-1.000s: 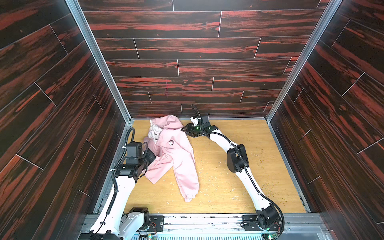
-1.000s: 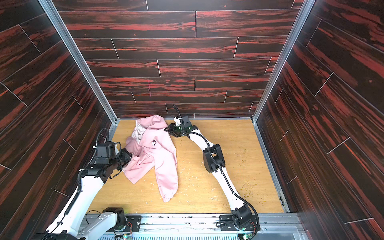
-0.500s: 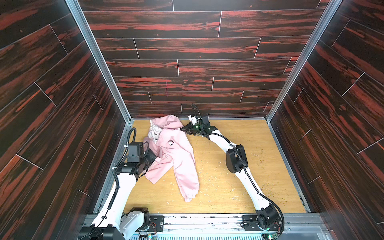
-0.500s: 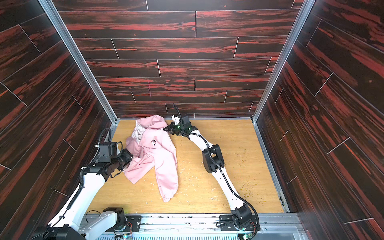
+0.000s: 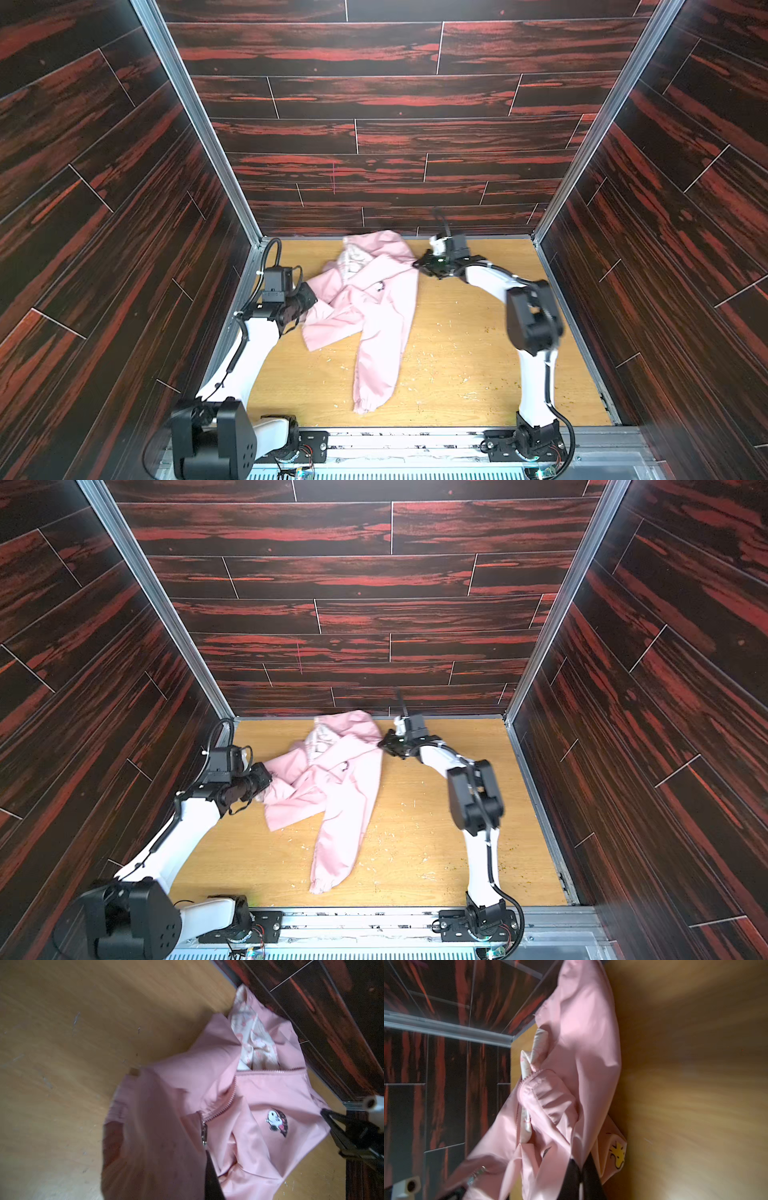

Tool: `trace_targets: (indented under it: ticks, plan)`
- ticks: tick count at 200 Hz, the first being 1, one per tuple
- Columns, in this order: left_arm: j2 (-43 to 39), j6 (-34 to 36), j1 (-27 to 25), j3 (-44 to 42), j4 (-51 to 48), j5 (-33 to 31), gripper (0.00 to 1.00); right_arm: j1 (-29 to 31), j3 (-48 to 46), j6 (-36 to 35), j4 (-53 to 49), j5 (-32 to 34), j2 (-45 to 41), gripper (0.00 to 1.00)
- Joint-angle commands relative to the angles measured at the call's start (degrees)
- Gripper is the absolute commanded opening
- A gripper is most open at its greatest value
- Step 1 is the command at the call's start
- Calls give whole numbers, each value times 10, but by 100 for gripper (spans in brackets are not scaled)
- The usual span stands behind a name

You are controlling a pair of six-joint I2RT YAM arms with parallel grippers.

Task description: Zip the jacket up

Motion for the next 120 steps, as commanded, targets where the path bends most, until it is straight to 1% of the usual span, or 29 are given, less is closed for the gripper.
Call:
trace_targets:
  ticks: [1,18,27,35,48,62,75,98,118,120]
  plan:
    - [52,26,-6,59,35,49,0,-34,-111,-12,19,81,-117,0]
    - [106,31,-29,115,36,79,0,-60,-193,-14,2,142,-201,0]
    - [133,35,-50,146,35,89,0,-70,-228,-13,-10,175,-242,0]
    - [153,40,-68,172,33,95,0,-76,-254,-11,-27,196,-273,0]
    - [183,47,-99,209,29,104,0,-81,-283,-14,-57,209,-312,0]
    - [206,48,-118,238,20,113,0,-81,-316,-9,-84,202,-346,0]
    - [216,37,-121,247,17,115,0,-80,-361,10,-96,189,-381,0]
    - [201,35,-121,223,21,94,0,-70,-447,48,-105,177,-435,0]
    - [184,48,-118,200,15,63,0,-61,-485,60,-112,151,-442,0]
    - [182,48,-117,198,16,61,0,-60,-485,60,-115,150,-442,2]
